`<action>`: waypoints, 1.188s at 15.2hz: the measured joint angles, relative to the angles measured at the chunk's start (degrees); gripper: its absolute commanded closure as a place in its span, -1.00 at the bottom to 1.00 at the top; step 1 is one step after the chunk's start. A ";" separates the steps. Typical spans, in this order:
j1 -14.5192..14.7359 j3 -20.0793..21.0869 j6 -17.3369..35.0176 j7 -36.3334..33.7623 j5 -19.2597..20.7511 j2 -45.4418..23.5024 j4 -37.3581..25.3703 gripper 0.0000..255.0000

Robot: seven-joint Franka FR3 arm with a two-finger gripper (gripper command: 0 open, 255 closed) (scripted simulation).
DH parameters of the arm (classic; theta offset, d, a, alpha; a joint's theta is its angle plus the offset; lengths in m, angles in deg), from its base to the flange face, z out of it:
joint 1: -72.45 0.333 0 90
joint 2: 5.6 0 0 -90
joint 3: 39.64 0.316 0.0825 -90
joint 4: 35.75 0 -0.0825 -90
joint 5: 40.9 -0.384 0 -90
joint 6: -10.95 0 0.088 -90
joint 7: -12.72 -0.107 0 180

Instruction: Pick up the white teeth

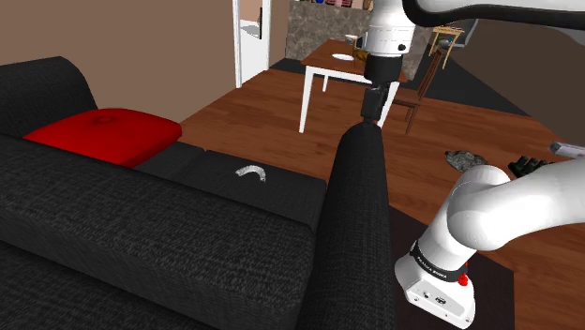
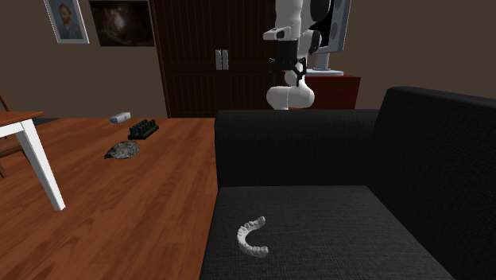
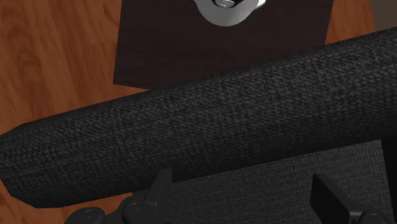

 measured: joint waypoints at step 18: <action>-1.20 1.29 22.32 -2.59 -1.70 -32.11 -6.18 -1.00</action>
